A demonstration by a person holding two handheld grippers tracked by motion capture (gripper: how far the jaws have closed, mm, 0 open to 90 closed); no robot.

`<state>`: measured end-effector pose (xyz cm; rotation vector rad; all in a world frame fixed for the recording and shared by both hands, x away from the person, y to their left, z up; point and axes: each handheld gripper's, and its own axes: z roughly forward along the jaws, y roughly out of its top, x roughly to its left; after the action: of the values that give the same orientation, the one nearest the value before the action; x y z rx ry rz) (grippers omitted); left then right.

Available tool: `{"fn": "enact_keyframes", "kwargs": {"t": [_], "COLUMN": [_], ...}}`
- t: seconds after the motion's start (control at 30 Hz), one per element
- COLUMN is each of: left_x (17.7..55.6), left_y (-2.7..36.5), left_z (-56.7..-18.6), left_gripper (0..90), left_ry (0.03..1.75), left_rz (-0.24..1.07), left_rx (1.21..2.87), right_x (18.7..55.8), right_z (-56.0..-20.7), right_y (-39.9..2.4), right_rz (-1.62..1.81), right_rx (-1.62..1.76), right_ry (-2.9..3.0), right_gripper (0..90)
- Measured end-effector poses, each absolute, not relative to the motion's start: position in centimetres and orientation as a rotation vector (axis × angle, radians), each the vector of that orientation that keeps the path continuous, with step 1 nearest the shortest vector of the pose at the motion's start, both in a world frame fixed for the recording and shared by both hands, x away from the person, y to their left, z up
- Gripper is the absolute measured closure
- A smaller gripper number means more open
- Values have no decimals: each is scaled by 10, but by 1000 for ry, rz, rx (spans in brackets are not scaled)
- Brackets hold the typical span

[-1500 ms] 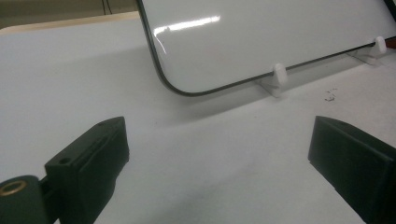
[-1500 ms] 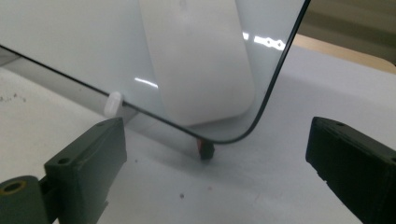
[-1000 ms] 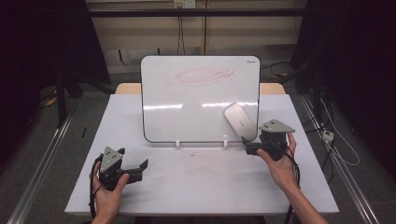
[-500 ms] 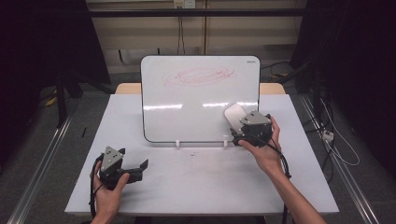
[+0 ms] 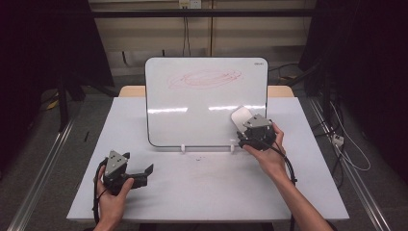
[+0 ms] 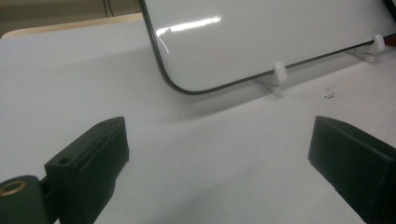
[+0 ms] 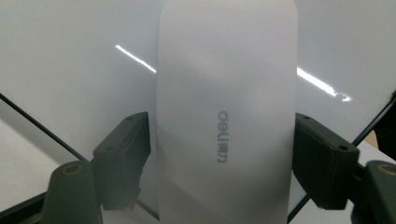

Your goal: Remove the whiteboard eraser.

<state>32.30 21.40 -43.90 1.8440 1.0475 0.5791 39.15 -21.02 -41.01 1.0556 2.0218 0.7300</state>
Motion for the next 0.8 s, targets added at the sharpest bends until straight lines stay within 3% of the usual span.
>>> {"fn": "enact_keyframes", "kwargs": {"t": [0.8], "left_x": [325], "left_y": [212], "left_z": [-439], "left_gripper": [50], "left_ry": [1051], "left_rz": [578], "left_rx": [1852], "right_x": [393], "right_z": [-409], "right_y": [-214], "right_rz": [771], "right_rx": [1106], "right_ry": [2018], "right_gripper": [311]}}
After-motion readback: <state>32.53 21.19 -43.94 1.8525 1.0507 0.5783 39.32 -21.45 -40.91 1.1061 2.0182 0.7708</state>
